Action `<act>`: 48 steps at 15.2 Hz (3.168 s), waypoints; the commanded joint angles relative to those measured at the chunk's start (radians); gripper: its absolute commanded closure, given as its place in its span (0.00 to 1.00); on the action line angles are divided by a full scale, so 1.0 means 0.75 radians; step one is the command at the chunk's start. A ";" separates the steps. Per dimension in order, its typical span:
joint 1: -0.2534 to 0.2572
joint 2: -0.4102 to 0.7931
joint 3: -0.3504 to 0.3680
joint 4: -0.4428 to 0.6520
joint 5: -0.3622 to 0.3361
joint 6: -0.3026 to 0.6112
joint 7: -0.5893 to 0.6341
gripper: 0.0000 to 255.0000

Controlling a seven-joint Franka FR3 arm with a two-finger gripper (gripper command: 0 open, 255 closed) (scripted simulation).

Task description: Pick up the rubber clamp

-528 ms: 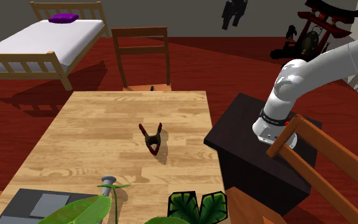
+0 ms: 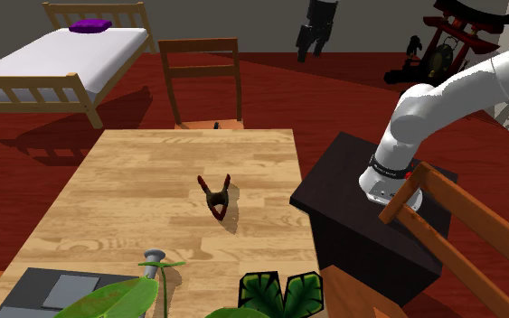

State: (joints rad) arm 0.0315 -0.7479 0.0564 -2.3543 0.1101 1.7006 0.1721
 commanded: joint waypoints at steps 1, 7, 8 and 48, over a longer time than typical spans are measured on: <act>0.014 0.037 0.049 -0.043 0.024 0.080 0.046 0.00; 0.048 0.201 0.182 -0.102 0.075 0.297 0.170 0.00; 0.052 0.234 0.205 -0.106 0.080 0.333 0.191 0.00; 0.446 2.010 0.367 0.819 -0.587 0.997 1.146 0.00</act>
State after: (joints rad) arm 0.3625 0.7492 0.3352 -1.7430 -0.3269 2.4402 1.0288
